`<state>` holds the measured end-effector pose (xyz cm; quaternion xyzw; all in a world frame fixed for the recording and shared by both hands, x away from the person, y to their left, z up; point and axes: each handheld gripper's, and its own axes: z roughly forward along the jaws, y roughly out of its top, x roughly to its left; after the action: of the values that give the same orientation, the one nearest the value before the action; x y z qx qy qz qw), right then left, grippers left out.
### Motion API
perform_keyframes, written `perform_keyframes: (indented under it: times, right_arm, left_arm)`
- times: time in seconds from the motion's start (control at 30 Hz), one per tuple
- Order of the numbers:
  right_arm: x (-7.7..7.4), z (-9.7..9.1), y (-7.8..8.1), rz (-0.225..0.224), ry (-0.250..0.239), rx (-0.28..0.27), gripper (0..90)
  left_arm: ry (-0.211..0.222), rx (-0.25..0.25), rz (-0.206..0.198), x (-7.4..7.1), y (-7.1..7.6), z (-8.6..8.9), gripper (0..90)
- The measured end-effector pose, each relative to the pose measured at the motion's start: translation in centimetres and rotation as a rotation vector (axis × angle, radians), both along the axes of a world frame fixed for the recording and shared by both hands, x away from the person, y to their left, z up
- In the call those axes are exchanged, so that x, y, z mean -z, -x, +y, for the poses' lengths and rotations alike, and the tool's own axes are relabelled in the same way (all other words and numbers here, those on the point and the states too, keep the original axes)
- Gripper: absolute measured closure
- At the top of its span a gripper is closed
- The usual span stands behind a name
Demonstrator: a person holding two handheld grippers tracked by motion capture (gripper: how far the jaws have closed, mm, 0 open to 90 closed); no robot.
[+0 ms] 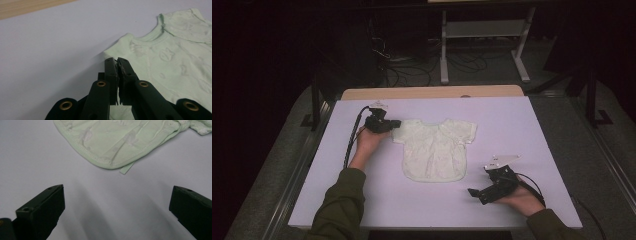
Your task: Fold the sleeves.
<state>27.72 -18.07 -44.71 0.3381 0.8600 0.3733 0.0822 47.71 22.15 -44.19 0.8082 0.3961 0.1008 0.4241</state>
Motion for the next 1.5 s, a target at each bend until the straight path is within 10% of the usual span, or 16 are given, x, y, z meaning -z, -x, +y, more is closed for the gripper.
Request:
perform_keyframes:
  times: [1.5]
  right_arm:
    - [-0.2,-0.1,0.2,-0.010,-0.007,0.004,0.0]
  left_arm:
    - [0.037,0.067,-0.029,-1.3,1.9,-3.4,86.7]
